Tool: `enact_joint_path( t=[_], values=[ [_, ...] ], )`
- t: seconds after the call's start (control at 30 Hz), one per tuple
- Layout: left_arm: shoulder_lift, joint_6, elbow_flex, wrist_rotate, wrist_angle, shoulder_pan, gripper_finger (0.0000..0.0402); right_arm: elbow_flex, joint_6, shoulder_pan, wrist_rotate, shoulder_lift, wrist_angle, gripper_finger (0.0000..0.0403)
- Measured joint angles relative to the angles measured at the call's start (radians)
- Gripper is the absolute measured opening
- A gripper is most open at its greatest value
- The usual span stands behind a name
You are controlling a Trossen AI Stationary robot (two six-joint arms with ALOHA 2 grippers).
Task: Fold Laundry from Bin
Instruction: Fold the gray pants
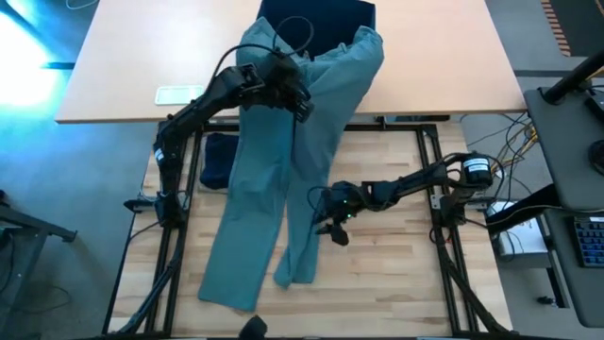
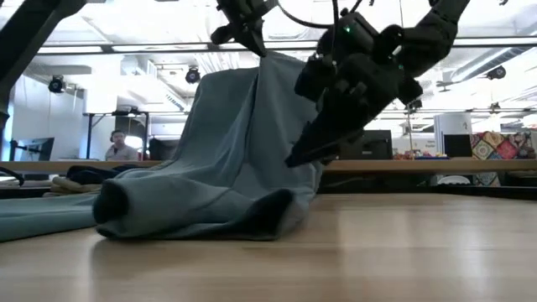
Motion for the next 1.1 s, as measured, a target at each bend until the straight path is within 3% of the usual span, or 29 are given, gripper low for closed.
enact_joint_path(
  t=[0.2,0.3,0.43,0.57,0.7,0.83,0.9,1.0,1.1],
  values=[
    [-0.006,0.024,0.000,-0.005,0.000,0.031,0.0000,0.000,-0.028,0.000,0.136,0.073,-0.102,0.0166],
    [-0.006,0.040,-0.001,-0.005,-0.015,0.037,0.0000,0.013,0.028,-0.006,0.159,0.064,-0.269,0.0166],
    [-0.007,0.067,-0.001,-0.030,-0.080,0.046,0.0000,0.004,0.123,0.002,0.284,-0.066,-0.878,0.0166],
    [-0.008,0.084,-0.002,-0.057,-0.114,0.049,0.0000,-0.013,0.241,0.004,0.302,-0.261,-1.430,0.0166],
    [-0.006,0.104,-0.002,-0.072,-0.095,0.049,0.0000,-0.033,0.235,0.014,0.271,-0.525,-1.383,0.0166],
    [-0.006,0.104,-0.002,-0.073,-0.096,0.053,0.0000,-0.101,0.307,0.015,0.226,-0.737,-1.023,0.0164],
    [-0.006,0.102,-0.002,-0.074,-0.098,0.053,0.0000,-0.138,0.392,0.014,0.278,-0.821,-0.969,0.0164],
    [-0.006,0.088,-0.002,-0.056,-0.110,0.051,0.0000,-0.188,0.485,0.015,0.371,-0.881,-1.056,0.0164],
    [-0.006,0.073,-0.002,0.050,-0.105,0.035,0.0000,-0.255,0.545,0.016,0.369,-0.898,-1.199,0.0164]
  ],
)
